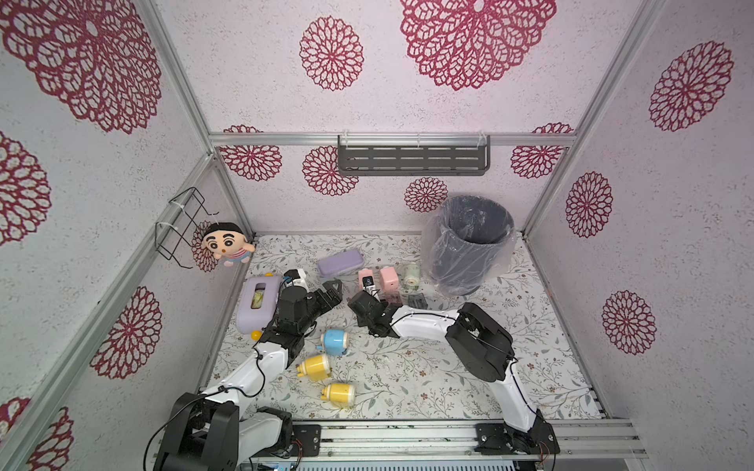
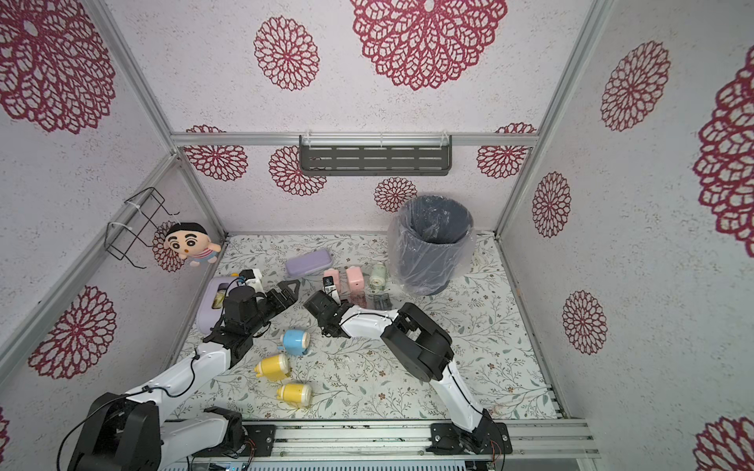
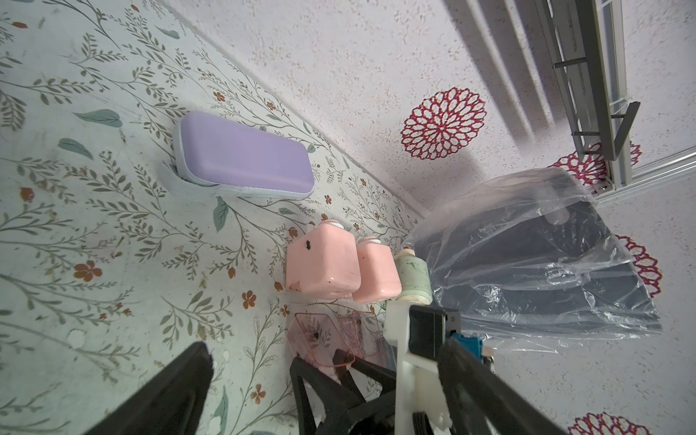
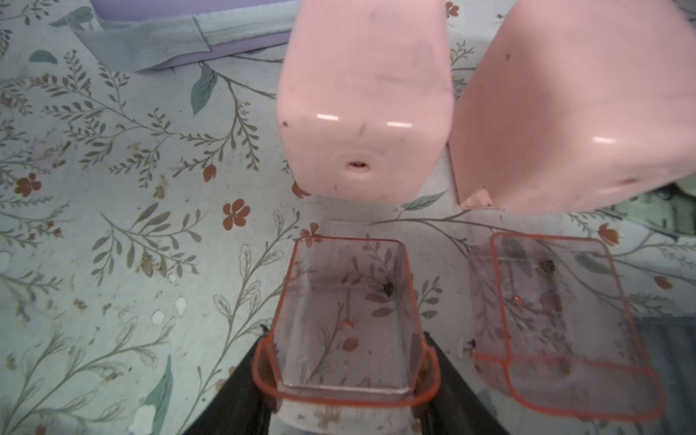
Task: Take out the pencil sharpener tray and clean the shavings
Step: Place the container at the center of the board.
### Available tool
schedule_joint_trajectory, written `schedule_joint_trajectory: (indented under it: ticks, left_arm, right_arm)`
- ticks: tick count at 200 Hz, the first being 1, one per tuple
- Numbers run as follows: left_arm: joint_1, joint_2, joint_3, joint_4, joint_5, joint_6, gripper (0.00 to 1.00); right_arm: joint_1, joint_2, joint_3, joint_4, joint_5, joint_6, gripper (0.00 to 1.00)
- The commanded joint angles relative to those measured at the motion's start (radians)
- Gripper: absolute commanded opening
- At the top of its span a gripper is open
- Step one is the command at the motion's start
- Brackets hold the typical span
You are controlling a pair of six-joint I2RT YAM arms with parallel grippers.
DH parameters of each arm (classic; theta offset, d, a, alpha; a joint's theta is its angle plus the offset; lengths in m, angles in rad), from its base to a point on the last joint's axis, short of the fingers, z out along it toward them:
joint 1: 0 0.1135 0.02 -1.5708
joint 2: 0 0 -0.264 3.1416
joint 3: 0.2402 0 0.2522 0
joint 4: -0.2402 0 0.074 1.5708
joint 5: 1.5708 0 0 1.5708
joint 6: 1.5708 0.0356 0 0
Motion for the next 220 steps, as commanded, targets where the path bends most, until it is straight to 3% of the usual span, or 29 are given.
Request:
schedule_joint_trajectory:
  ticks: [1, 165, 220]
  left_arm:
    - [0.01, -0.023, -0.007, 0.016, 0.006, 0.001, 0.97]
    - [0.01, -0.017, -0.023, 0.049, 0.015, -0.007, 0.97]
    - [0.009, -0.081, 0.004, -0.036, -0.012, 0.008, 0.97]
  right_arm:
    - [-0.013, 0.02, 0.012, -0.044, 0.003, -0.025, 0.5]
    - [-0.028, 0.049, 0.044, -0.045, -0.051, -0.053, 0.68]
    - [-0.024, -0.068, 0.022, -0.055, -0.082, -0.075, 0.77]
